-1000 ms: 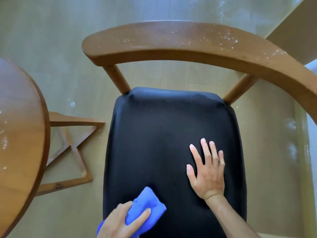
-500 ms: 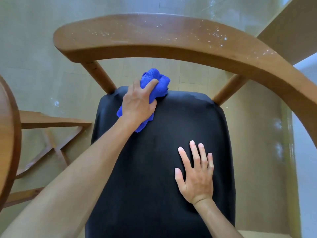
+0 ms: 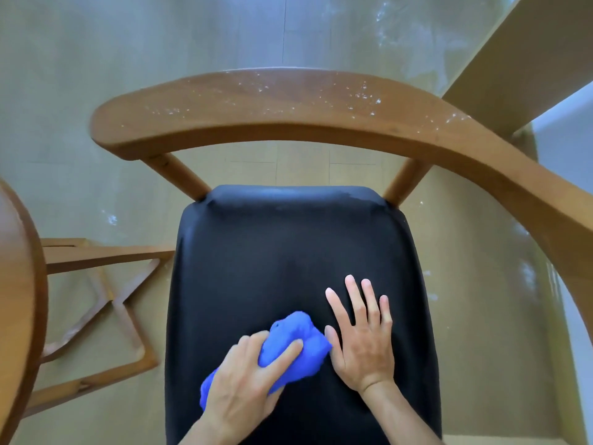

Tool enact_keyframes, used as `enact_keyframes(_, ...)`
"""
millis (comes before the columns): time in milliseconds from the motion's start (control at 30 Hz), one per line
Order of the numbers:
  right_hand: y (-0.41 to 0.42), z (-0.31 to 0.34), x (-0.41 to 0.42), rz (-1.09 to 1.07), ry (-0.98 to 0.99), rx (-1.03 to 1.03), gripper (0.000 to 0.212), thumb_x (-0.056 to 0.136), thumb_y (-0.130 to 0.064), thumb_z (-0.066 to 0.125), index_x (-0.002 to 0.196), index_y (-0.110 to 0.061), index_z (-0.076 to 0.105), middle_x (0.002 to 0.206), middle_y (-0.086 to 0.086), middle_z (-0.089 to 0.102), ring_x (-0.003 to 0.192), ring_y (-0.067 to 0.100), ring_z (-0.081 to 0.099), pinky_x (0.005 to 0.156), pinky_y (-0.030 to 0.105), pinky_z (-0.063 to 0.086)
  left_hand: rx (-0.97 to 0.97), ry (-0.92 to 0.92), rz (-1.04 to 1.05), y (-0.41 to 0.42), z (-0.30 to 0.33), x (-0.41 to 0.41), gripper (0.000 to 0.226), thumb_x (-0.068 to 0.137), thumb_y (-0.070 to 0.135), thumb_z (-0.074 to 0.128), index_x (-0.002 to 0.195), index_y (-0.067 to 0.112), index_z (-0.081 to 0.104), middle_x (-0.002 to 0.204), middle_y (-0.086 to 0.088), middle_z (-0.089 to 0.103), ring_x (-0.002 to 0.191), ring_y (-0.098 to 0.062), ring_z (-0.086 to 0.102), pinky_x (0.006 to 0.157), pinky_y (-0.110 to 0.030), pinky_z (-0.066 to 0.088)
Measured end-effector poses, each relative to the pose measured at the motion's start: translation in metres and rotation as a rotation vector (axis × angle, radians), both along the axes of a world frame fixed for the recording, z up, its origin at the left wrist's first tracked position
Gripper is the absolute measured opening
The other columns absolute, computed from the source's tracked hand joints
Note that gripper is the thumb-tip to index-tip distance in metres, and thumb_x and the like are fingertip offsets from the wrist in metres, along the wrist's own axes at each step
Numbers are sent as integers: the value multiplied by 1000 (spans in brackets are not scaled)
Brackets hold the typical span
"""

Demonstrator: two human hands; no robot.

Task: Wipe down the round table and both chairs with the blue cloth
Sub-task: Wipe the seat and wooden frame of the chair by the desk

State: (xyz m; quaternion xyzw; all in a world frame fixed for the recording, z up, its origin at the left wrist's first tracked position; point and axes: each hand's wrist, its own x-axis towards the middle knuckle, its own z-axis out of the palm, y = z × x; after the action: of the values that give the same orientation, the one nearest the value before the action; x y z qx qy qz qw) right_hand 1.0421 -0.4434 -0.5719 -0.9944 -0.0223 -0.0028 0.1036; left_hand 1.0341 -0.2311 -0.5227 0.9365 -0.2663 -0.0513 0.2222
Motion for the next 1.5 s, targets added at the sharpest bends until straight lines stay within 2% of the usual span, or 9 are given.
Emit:
enact_keyframes(100,-1,1,-2,-2,2,8,57,87,-39,44,142,-25,42,154,10,31,143,32,24,113,56,21,36,-92,198,-43,2,81,71,57,7,75,120,26,52,95,-15,58,64,-31,54,52,-34,50)
enact_keyframes(267,-1,12,-1,-9,47,32,56,87,-38,47,142,-27,43,155,7,29,145,29,21,114,53,19,130,1,432,-80,1,169,56,82,21,64,135,26,49,114,-15,46,90,-33,48,63,-35,36)
enact_keyframes(567,-36,29,-14,-141,149,-2,58,89,-36,40,145,-19,41,156,11,27,144,31,25,111,58,24,-21,106,314,-43,15,28,74,61,8,81,123,31,48,104,-8,56,73,-25,59,53,-27,47)
enact_keyframes(733,-43,14,-24,-164,140,-30,60,91,-36,40,147,-18,35,157,12,23,145,30,22,110,59,27,135,75,96,-25,0,-34,51,74,27,50,124,34,49,105,-6,54,69,-18,66,56,-20,54)
enact_keyframes(900,-44,5,-26,-179,83,-24,63,89,-37,41,149,-19,29,158,11,22,146,29,19,111,58,24,19,-56,150,-73,0,42,69,59,5,75,120,26,49,93,-16,59,64,-31,53,54,-37,50)
enact_keyframes(1167,-45,-7,-27,-168,51,-19,69,86,-40,43,150,-23,24,159,9,19,147,29,16,114,57,18,151,-5,371,-169,-9,202,50,84,23,59,133,27,48,120,-16,46,91,-34,49,65,-37,36)
enact_keyframes(1333,-43,-3,-26,-173,71,-18,68,86,-39,43,149,-21,25,158,10,19,146,28,17,112,58,21,19,-70,180,-125,0,100,53,68,11,65,119,23,55,94,-17,56,66,-32,51,50,-34,46)
enact_keyframes(1433,-43,-1,-25,-181,70,-8,67,85,-36,43,148,-20,28,158,9,20,146,28,20,111,58,24,43,62,4,-71,-3,-5,40,81,20,47,120,30,54,90,-9,63,64,-25,60,54,-29,53)
enact_keyframes(1500,-43,0,-25,-187,70,-9,65,86,-36,42,148,-20,29,157,9,22,145,28,21,111,58,23,264,154,-44,-48,-5,-46,38,94,42,22,108,48,57,85,15,62,61,0,63,56,-10,50)
